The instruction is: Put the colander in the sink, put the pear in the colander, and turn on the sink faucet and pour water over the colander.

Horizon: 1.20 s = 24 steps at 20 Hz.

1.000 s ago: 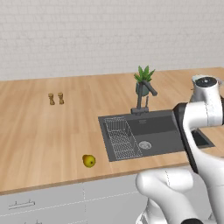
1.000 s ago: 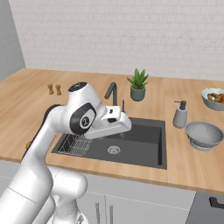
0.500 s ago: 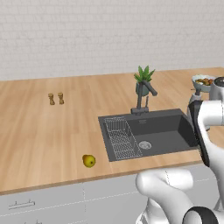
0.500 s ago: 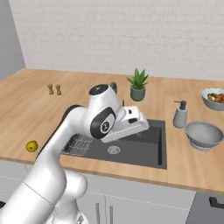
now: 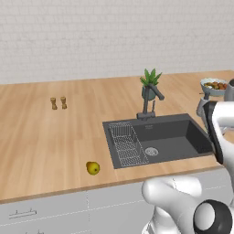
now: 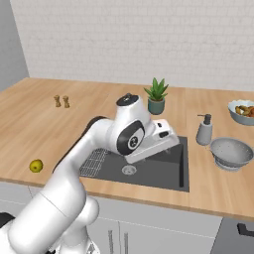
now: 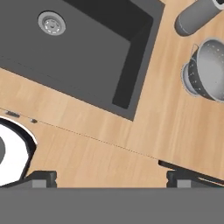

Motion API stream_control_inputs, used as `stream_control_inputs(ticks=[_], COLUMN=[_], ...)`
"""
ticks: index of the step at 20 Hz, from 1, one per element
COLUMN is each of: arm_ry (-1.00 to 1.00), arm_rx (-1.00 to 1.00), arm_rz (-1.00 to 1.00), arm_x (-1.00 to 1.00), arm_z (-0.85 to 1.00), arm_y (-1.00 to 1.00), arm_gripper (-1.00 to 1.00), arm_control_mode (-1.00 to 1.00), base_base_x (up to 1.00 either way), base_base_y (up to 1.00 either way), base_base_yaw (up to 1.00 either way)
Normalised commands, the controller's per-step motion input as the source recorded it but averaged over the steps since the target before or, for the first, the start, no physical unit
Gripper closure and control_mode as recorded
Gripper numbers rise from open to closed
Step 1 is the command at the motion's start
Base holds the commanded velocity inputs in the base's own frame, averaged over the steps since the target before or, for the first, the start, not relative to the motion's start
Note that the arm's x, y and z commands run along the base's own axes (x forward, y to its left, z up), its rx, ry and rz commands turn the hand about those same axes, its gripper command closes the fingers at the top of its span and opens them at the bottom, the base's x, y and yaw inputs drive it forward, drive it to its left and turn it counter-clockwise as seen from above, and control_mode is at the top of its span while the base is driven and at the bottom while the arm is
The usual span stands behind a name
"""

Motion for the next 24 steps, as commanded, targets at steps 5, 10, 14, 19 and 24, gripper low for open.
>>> stream_control_inputs(ticks=[5, 10, 14, 19, 24], arm_ry=[0.01, -0.01, 0.00, 0.01, 0.02], arm_rx=[0.00, 0.00, 0.03, 0.04, 0.02], arm_rz=[0.01, 0.01, 0.01, 0.01, 0.04], arm_x=[0.24, 0.28, 0.33, 0.39, 0.32], arm_z=[0.00, -0.15, -0.05, 0.00, -0.04], arm_y=[-0.34, -0.44, -0.46, -0.44, -0.35], arm_gripper=[-1.00, -1.00, -1.00, -1.00, -1.00], arm_control_mode=[-1.00, -1.00, -1.00, -1.00, -1.00], base_base_x=[0.00, 0.00, 0.00, 0.00, 0.00], base_base_y=[0.00, 0.00, 0.00, 0.00, 0.00], base_base_yaw=[0.00, 0.00, 0.00, 0.00, 0.00])
